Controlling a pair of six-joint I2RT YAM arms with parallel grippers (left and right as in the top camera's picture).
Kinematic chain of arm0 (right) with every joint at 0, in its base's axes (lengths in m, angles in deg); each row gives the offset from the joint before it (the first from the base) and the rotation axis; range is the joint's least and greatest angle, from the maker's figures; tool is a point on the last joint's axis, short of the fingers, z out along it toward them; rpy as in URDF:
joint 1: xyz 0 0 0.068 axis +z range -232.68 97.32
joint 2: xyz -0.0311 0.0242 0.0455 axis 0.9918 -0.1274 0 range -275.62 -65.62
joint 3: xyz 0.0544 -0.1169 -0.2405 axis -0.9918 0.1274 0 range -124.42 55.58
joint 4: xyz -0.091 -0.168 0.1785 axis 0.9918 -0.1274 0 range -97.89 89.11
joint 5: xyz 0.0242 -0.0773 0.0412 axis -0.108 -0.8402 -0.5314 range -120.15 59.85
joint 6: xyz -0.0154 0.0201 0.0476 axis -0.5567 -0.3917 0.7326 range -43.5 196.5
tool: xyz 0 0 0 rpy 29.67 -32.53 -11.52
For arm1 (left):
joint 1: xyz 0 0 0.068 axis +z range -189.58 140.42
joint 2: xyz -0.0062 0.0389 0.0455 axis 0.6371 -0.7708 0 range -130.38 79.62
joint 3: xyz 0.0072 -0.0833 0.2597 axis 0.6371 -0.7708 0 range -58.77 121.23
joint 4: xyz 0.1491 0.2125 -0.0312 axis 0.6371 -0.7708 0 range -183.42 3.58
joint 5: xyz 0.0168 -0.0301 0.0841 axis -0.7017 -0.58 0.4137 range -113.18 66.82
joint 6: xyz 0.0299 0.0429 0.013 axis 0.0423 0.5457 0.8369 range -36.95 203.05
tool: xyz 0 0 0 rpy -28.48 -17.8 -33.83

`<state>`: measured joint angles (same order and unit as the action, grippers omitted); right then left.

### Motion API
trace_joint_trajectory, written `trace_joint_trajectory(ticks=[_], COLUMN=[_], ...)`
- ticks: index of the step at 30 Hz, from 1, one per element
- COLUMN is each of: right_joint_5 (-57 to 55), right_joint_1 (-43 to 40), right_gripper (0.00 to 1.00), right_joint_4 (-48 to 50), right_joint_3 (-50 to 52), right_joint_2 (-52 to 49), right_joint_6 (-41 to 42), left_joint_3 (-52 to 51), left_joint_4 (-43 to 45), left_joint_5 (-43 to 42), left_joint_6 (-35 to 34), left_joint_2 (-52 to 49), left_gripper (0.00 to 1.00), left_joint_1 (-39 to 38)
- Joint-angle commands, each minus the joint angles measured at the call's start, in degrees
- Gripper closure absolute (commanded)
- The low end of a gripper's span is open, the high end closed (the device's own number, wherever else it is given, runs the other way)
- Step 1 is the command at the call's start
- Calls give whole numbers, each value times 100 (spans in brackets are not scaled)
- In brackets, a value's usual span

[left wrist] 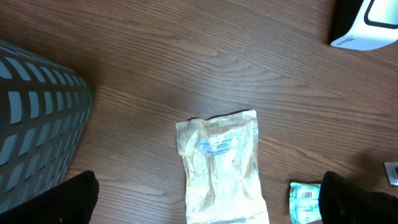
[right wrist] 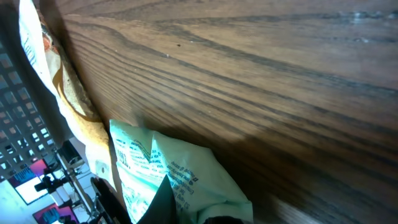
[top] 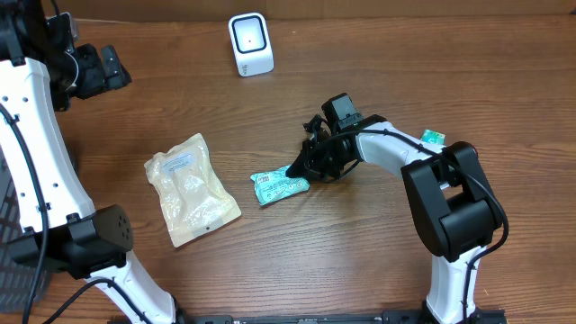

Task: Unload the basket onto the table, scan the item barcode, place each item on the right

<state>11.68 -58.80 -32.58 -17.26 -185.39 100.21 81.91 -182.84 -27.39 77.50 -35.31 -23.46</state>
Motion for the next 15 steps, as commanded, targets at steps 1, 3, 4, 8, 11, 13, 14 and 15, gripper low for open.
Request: trace_joint_trajectory(ticks=[1,3,4,8,11,13,14,15], right_joint_5=[195,101,50,-562,-1040,-1228,-1248,-1248], right_joint_1=[-127,-219,-238,-310,-313,-313,-313,-313], right_gripper=[96,96,96,96,96,96,96,96], right_joint_4=[39,105,131,280,319,297,291,289], right_joint_3=[-63,-140,-155,-197,-199,-199,-199,-199], right_joint_2=[282,704,841,1917,2754,3294,3523,3766], right_joint_6=[-208,-356,-382,-424,-424,-422,-424,-422], left_joint_3=[2,2,2,2,2,2,2,2], left_joint_4=[2,2,2,2,2,2,2,2], left_joint_5=[17,17,17,17,17,17,17,17], left_joint_6=[85,85,85,85,85,85,85,85], left_joint_2=[-9,-9,-9,-9,-9,-9,-9,-9], left_gripper=[1,1,1,1,1,1,0,1], left_joint_1=[-39,-39,-39,-39,-39,-39,-39,-39])
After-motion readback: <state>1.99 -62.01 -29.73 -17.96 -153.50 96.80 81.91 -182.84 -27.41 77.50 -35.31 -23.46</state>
